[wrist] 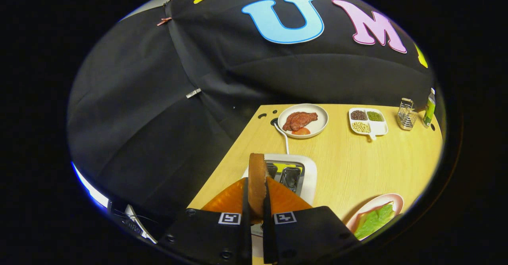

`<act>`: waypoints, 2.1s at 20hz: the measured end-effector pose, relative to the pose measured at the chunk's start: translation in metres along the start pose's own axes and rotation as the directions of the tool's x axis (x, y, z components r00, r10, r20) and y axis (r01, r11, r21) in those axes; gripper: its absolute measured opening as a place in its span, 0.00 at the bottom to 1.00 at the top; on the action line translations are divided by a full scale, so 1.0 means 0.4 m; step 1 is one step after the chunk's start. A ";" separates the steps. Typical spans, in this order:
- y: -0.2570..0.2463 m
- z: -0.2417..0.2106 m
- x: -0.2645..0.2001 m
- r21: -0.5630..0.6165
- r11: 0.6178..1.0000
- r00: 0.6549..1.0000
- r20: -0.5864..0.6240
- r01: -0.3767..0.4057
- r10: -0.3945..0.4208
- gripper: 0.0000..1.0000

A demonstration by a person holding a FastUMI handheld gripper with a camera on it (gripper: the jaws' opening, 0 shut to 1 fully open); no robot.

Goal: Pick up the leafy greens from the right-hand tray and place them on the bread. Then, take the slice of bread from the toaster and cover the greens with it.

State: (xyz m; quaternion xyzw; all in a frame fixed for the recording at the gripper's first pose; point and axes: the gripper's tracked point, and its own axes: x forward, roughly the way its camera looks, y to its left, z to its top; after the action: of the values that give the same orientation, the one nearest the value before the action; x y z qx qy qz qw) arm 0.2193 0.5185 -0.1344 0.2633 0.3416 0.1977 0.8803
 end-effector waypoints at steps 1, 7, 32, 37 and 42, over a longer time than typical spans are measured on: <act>0.009 0.025 -0.020 0.002 1.000 1.000 0.024 -0.015 0.015 0.15; 0.029 0.148 -0.187 -0.053 0.995 0.985 0.145 -0.086 0.093 0.15; -0.540 -0.212 -0.376 -0.015 0.991 0.992 0.013 0.130 -0.129 0.15; -0.569 -0.256 -0.310 0.077 0.988 0.991 -0.022 0.135 -0.134 0.15; -0.631 -0.306 -0.261 0.142 0.975 0.984 -0.066 0.171 -0.163 0.15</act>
State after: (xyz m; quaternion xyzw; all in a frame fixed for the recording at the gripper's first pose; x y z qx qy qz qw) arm 0.1037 0.3059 -0.3107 0.2925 0.3998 0.1040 0.8624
